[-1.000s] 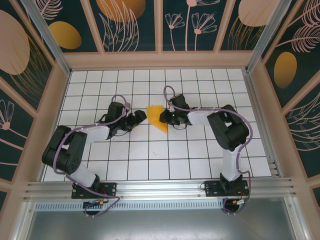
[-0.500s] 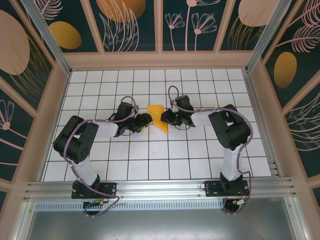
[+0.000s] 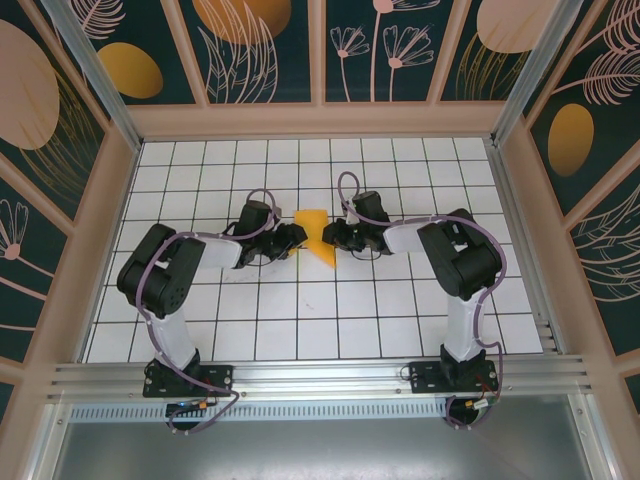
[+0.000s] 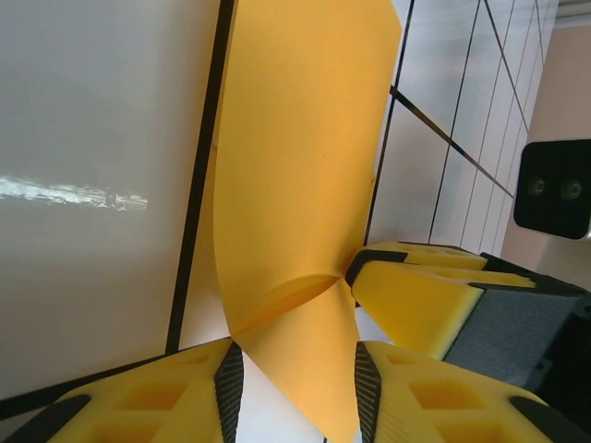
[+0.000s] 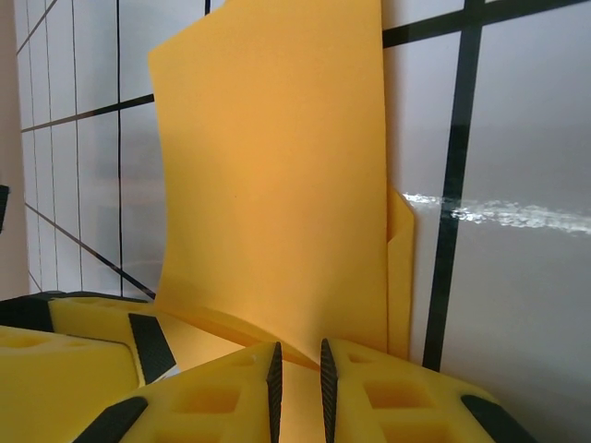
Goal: Fold a paper plane with a square sheet of paper (pick it up from the middle)
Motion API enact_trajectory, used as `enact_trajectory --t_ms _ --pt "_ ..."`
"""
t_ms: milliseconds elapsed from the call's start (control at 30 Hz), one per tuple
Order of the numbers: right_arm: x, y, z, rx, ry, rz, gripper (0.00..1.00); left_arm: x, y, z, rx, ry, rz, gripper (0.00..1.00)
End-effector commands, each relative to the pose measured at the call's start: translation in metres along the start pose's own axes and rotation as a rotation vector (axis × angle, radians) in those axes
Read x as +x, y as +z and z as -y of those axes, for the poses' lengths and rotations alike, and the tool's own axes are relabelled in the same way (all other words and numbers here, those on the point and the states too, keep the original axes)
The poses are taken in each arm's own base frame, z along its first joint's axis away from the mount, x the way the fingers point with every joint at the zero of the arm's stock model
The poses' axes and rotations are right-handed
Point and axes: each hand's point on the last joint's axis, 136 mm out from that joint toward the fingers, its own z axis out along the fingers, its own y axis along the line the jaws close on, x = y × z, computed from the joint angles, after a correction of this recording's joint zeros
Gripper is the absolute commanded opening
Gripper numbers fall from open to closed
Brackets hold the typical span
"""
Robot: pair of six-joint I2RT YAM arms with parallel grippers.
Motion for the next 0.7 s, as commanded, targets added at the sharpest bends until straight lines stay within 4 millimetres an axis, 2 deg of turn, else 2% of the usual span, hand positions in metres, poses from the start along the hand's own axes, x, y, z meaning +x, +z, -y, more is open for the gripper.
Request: enact_trajectory --t_ms 0,167,333,500,667 --pt "0.013 -0.001 0.026 0.062 0.051 -0.033 0.2 -0.002 0.004 0.012 0.035 0.012 -0.007 0.39" --pt "0.011 -0.004 0.022 0.05 0.029 -0.024 0.23 -0.003 0.005 0.016 0.047 0.018 -0.005 0.32" --pt "-0.006 -0.017 0.0 0.012 -0.071 0.038 0.34 -0.004 0.007 0.019 0.049 0.022 -0.005 0.18" --pt "-0.026 -0.042 -0.019 0.022 -0.18 0.152 0.57 -0.007 0.006 0.018 0.023 0.026 0.022 0.08" --pt "-0.029 -0.066 -0.025 0.066 -0.297 0.246 0.64 -0.01 0.003 0.02 -0.011 0.035 0.053 0.07"
